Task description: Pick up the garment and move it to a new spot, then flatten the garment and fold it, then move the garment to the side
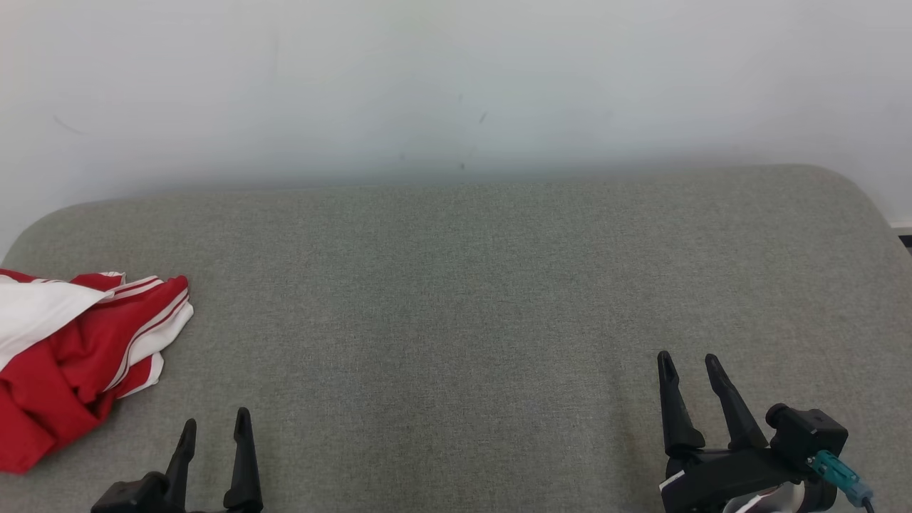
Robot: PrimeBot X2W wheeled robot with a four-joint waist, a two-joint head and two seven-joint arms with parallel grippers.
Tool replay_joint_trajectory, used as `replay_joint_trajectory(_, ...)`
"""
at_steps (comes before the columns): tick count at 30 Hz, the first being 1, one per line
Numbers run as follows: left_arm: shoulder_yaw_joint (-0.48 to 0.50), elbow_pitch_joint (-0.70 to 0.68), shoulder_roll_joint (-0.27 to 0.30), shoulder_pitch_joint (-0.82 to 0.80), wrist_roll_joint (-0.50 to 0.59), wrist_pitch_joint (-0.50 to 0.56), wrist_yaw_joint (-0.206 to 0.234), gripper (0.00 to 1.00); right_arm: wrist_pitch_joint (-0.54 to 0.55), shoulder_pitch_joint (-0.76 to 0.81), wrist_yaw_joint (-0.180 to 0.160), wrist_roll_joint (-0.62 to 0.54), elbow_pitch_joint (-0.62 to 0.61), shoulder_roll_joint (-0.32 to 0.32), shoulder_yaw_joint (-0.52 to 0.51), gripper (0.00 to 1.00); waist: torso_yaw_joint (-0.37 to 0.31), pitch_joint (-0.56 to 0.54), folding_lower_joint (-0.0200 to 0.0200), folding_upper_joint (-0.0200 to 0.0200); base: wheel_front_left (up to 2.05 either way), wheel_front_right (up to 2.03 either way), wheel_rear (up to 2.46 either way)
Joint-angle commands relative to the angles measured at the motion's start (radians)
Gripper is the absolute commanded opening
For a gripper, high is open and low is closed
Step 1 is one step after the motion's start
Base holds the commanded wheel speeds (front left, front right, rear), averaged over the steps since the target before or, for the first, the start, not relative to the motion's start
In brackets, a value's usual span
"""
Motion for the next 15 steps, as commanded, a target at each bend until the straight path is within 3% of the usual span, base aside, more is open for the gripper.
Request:
replay_joint_trajectory(1, 0.002, -0.001, 0.006, -0.013, 0.031, -0.009, -0.002, 1.00, -0.011, -0.015, -0.002, -0.025, 0.000, -0.008, 0.004, 1.00, 0.000, 0.000, -0.0001, 0.0000, 0.00, 0.00, 0.00)
replay_joint_trajectory(15, 0.007, 0.002, 0.007, 0.007, 0.160, -0.038, 0.015, 1.00, -0.039, -0.006, -0.002, -0.160, 0.021, -0.003, -0.001, 1.00, -0.004, -0.007, -0.0001, 0.0000, 0.00, 0.00, 0.00)
